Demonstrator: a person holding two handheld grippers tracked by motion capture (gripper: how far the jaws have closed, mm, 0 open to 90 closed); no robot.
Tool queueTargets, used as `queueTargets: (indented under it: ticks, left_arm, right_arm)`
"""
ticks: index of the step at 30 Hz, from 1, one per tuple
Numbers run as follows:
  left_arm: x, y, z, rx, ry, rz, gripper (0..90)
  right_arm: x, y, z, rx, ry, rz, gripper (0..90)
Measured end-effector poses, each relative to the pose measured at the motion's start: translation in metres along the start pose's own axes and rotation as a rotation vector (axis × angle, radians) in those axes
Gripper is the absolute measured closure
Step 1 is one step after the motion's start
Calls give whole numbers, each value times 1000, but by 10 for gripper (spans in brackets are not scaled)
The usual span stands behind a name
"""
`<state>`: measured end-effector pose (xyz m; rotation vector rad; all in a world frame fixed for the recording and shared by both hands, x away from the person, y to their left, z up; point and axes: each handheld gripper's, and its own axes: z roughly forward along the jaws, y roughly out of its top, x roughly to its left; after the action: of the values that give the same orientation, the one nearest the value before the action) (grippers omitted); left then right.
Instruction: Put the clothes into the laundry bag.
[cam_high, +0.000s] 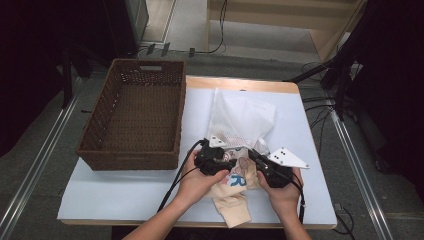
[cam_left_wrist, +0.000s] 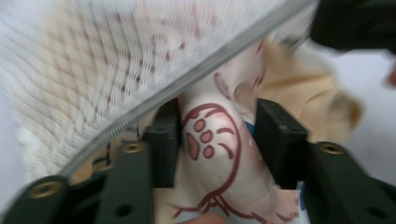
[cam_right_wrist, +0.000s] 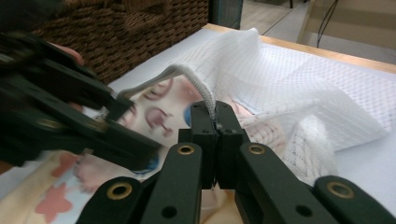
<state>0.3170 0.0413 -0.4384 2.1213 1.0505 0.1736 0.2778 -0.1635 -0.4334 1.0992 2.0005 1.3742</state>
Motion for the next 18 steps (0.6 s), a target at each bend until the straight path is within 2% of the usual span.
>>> queueTargets:
  ticks: [1, 2, 4, 5, 6, 7, 9, 10, 11, 12, 13, 14, 15, 16, 17, 18]
  left_arm:
    - [-2, 1, 0, -1, 2, 12, 676]
    - [-2, 4, -2, -16, -5, 2, 709]
    - [0, 8, -8, -81, -59, -49, 738]
    - [2, 10, -10, -124, -64, -80, 743]
    - [3, 12, -12, -166, -49, -101, 745]
    - [5, 12, -12, -196, -14, -114, 745]
    - [9, 10, -3, -237, 94, -117, 738]
    - [12, 9, 5, -222, 134, -109, 727]
    - [17, 7, 14, -184, 144, -111, 689]
    - [24, 4, 20, -123, 66, -148, 547]
    - [24, 4, 20, -123, 66, -148, 494]
    - [23, 3, 15, -118, 47, -134, 444]
    - [20, 2, 8, -121, 29, -105, 444]
    - [16, 2, 0, -125, 8, -83, 371]
    - [12, 1, -8, -127, -22, -66, 327]
    - [4, -1, -23, -121, -62, -29, 277]
  right_arm:
    - [2, 0, 1, 3, 7, -5, 900]
    - [3, -1, 2, 6, 14, -11, 900]
    - [6, -1, 2, 8, 26, -20, 900]
    - [7, 0, 1, 6, 31, -21, 900]
    - [8, 0, 0, 0, 34, -21, 900]
    - [9, 1, -2, -6, 38, -20, 900]
    - [11, 3, -5, -10, 42, -29, 900]
    - [11, 3, -6, -5, 41, -33, 900]
    - [10, 2, -5, 4, 37, -37, 900]
    - [7, -2, -4, 20, 21, -28, 900]
    - [7, -2, -4, 20, 21, -28, 900]
    - [1, -5, -3, 25, 13, -7, 900]
    - [1, -5, -3, 25, 13, -7, 900]
    - [-2, -5, -3, 24, 11, -4, 900]
    - [-4, -5, -3, 24, 7, 2, 900]
    - [-7, -5, -2, 18, 4, 14, 900]
